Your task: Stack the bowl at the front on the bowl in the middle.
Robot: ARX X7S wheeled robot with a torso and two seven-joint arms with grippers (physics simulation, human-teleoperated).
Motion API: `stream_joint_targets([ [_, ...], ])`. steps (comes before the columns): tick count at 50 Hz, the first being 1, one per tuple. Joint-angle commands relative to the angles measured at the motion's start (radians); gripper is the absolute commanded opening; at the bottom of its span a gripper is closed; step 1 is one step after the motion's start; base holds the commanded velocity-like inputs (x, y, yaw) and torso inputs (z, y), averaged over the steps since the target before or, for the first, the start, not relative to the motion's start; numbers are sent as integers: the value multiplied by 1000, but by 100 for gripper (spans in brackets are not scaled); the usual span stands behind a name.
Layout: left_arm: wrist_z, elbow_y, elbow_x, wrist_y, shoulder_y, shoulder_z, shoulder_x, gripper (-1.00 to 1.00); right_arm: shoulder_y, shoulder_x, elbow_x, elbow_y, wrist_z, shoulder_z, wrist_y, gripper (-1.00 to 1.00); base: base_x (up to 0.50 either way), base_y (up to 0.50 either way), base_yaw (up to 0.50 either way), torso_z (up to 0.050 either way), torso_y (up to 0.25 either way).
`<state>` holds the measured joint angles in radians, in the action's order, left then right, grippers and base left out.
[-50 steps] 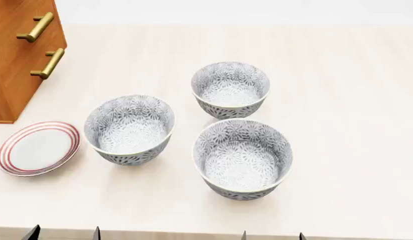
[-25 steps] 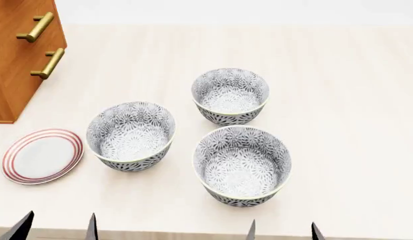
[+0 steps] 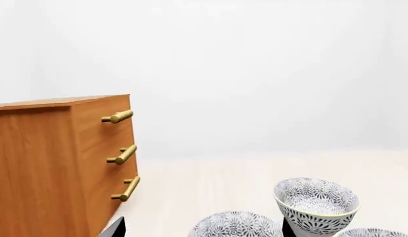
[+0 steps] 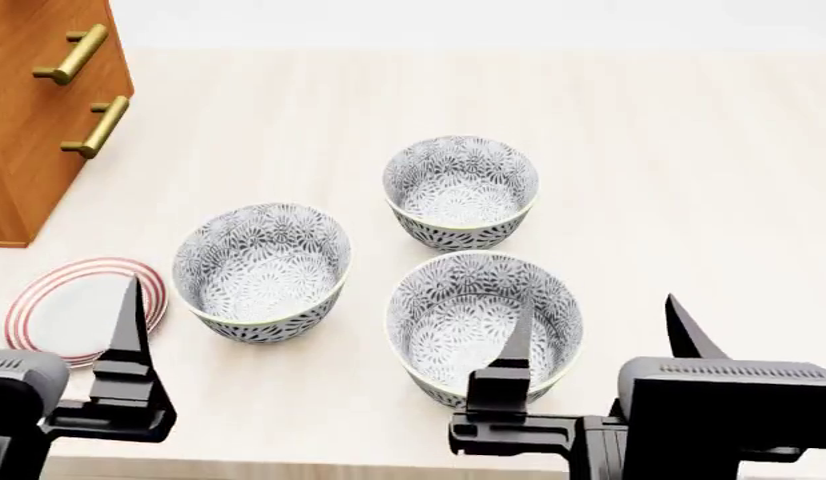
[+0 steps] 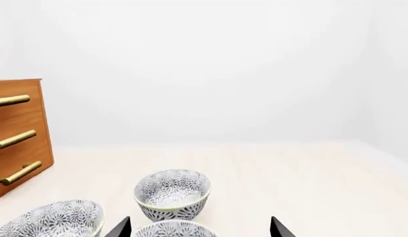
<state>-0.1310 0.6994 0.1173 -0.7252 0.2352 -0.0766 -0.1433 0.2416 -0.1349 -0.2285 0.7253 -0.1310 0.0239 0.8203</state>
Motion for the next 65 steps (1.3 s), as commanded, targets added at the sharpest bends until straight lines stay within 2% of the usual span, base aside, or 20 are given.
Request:
stream_joint_targets([
  [1, -21, 150, 6, -133, 69, -8, -26, 100, 120, -13, -72, 163, -25, 31, 228, 100, 0, 0, 0, 0, 0],
  [14, -36, 105, -13, -65, 55, -40, -38, 100, 99, -31, -22, 125, -64, -17, 157, 100, 0, 0, 0, 0, 0],
  [30, -50, 92, -15, -43, 50, -52, -48, 100, 77, -41, -24, 102, -64, -41, 108, 100, 0, 500, 0, 0, 0],
  [39, -54, 86, -8, -33, 47, -49, -52, 100, 83, -34, -45, 96, -69, -38, 125, 100, 0, 0, 0, 0, 0],
  [65, -67, 73, -2, -10, 45, -59, -67, 100, 81, -47, -52, 91, -87, -63, 103, 100, 497, 0, 0, 0, 0],
])
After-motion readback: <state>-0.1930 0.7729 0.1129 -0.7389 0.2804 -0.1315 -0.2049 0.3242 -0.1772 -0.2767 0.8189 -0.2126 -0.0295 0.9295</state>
